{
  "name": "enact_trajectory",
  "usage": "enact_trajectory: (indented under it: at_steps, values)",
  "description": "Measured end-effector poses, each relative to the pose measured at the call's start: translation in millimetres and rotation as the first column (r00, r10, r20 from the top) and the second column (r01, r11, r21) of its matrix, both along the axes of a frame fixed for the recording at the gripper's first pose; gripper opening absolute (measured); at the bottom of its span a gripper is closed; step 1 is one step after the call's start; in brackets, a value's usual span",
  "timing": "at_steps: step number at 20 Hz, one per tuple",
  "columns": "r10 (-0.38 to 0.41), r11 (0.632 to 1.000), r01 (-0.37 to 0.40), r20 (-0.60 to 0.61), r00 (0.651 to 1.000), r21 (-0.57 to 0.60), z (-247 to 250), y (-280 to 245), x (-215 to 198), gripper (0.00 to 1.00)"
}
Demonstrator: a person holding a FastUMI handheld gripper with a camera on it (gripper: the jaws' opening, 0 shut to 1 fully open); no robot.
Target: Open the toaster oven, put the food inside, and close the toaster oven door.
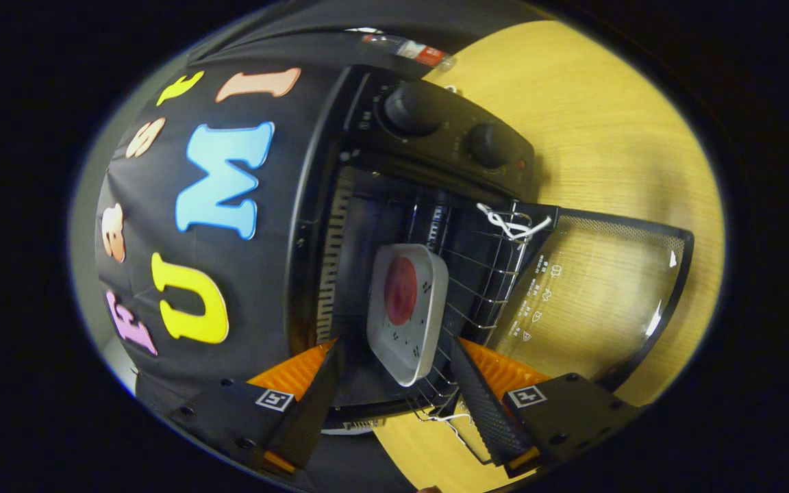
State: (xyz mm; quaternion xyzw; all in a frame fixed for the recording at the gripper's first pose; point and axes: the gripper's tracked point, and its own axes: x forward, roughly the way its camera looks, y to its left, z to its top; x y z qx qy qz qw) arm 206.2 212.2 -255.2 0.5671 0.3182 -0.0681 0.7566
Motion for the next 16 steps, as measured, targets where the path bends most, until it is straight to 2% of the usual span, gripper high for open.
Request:
enact_trajectory:
  at_steps: [4, 8, 10, 16]
  values:
    - [0.179, 0.978, -0.179, -0.002, 0.984, -0.107, 5.2, 5.6, -37.7, 0.97]
    - [0.341, 0.914, -0.336, -0.015, 0.940, -0.227, 3.4, 6.5, -76.7, 0.98]
    - [0.419, 0.861, -0.406, -0.027, 0.908, -0.307, -1.3, 9.6, -90.5, 0.98]
    - [0.607, 0.657, -0.587, -0.131, 0.784, -0.472, -23.5, 9.9, -134.8, 0.98]
